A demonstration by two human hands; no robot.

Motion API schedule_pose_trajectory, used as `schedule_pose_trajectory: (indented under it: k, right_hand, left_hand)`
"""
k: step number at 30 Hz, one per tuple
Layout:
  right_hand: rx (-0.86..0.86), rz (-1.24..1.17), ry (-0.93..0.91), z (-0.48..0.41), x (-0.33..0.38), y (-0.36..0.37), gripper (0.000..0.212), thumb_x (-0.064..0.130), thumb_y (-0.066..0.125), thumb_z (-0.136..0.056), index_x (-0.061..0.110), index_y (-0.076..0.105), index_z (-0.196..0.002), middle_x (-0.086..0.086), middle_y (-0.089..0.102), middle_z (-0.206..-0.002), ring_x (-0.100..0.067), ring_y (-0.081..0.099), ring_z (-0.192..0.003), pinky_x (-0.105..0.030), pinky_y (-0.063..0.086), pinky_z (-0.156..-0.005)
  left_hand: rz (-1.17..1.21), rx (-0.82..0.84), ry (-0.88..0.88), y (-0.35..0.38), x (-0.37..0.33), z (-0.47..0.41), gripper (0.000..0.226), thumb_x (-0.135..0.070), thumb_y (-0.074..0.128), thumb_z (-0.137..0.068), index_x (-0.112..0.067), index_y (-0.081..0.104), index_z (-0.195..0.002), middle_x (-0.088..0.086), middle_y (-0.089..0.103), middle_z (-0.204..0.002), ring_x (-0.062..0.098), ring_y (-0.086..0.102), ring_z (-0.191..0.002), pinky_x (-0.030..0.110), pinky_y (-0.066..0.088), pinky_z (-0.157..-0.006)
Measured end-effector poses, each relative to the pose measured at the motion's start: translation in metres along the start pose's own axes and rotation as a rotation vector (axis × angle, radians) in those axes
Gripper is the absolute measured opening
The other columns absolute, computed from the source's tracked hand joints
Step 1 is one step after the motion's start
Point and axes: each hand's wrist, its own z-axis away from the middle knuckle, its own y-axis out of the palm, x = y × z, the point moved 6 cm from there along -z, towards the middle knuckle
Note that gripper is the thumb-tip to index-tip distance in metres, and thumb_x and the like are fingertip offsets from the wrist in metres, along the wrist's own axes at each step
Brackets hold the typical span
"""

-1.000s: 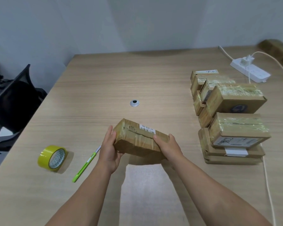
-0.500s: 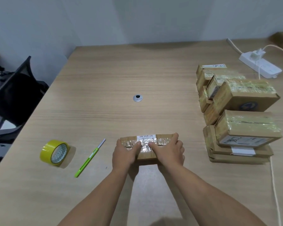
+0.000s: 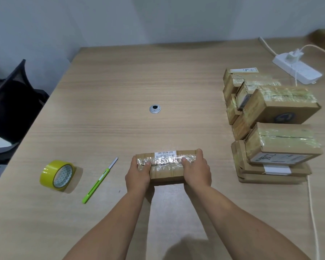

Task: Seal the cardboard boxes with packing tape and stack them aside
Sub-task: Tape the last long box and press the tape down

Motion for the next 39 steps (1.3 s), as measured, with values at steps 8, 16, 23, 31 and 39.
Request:
schedule_pose_trajectory:
  k: [8, 16, 23, 31, 39]
  right_hand:
    - [-0.003, -0.166, 0.086, -0.004, -0.007, -0.005, 0.045, 0.030, 0.035, -0.109, 0.031, 0.034, -0.154, -0.010, 0.053, -0.140, -0.028, 0.050, -0.113, -0.032, 0.035, -0.085]
    - [0.036, -0.003, 0.102, -0.003, 0.004, -0.002, 0.080, 0.070, 0.058, -0.084, 0.022, 0.029, -0.142, -0.006, 0.050, -0.138, -0.031, 0.050, -0.122, -0.041, 0.042, -0.088]
    - [-0.005, -0.063, 0.108, -0.008, 0.000, -0.002, 0.065, 0.060, 0.059, -0.091, 0.026, 0.033, -0.140, -0.005, 0.050, -0.138, -0.031, 0.051, -0.119, -0.043, 0.042, -0.090]
    - [-0.028, -0.186, 0.137, -0.012, -0.003, -0.004, 0.040, 0.031, 0.038, -0.105, 0.028, 0.037, -0.145, -0.008, 0.056, -0.134, -0.024, 0.048, -0.099, -0.042, 0.045, -0.091]
    - [0.097, -0.057, -0.039, 0.004, -0.005, 0.001, 0.117, 0.057, 0.075, -0.081, 0.023, -0.004, -0.161, -0.006, 0.025, -0.161, -0.031, 0.030, -0.145, -0.043, 0.034, -0.112]
  left_hand:
    - [0.216, 0.011, -0.156, -0.009, 0.011, -0.008, 0.043, -0.025, 0.051, -0.101, -0.030, 0.055, -0.143, -0.004, 0.059, -0.140, 0.021, 0.055, -0.125, 0.040, 0.043, -0.109]
    - [-0.024, 0.031, -0.132, -0.002, -0.018, -0.007, 0.058, -0.049, 0.066, -0.088, -0.013, 0.053, -0.131, 0.007, 0.061, -0.122, 0.027, 0.055, -0.112, 0.034, 0.043, -0.087]
    - [0.063, -0.022, -0.167, 0.006, -0.015, -0.007, 0.058, -0.042, 0.074, -0.085, -0.015, 0.045, -0.128, 0.003, 0.059, -0.111, 0.023, 0.056, -0.096, 0.033, 0.043, -0.080]
    - [0.227, -0.082, -0.239, -0.004, -0.008, -0.011, 0.021, -0.024, 0.049, -0.101, -0.020, 0.058, -0.120, 0.001, 0.061, -0.107, 0.019, 0.054, -0.089, 0.030, 0.039, -0.068]
    - [0.018, 0.172, -0.031, 0.006, 0.002, -0.002, 0.104, -0.057, 0.076, -0.074, -0.030, 0.020, -0.157, -0.001, 0.043, -0.154, 0.026, 0.044, -0.138, 0.046, 0.038, -0.113]
